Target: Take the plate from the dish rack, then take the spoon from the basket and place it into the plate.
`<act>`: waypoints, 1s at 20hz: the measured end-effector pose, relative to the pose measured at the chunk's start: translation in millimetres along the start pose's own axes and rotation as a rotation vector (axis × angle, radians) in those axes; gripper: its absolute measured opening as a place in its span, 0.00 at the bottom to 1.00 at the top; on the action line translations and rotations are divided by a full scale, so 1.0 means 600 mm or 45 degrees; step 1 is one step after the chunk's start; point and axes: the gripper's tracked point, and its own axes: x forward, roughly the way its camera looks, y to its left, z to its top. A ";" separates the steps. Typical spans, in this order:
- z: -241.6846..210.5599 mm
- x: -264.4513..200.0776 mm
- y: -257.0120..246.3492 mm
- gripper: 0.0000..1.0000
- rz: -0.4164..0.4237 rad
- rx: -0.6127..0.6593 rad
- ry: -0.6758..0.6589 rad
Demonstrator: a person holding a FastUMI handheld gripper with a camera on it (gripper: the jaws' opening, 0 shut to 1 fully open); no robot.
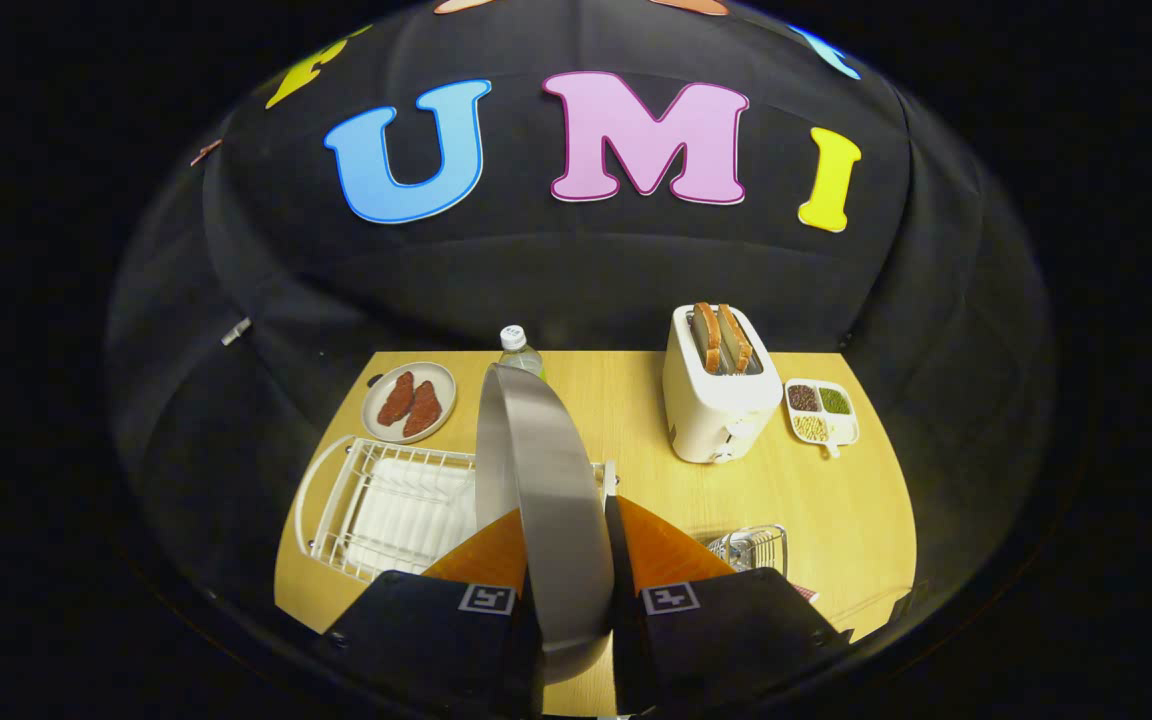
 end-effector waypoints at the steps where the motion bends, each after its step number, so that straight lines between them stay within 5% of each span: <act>1: -0.008 -0.019 -0.009 0.31 0.044 0.002 0.000; 7: -0.119 -0.109 -0.078 0.31 0.245 0.174 0.108; 20: -0.425 -0.148 -0.261 0.31 0.215 0.507 0.437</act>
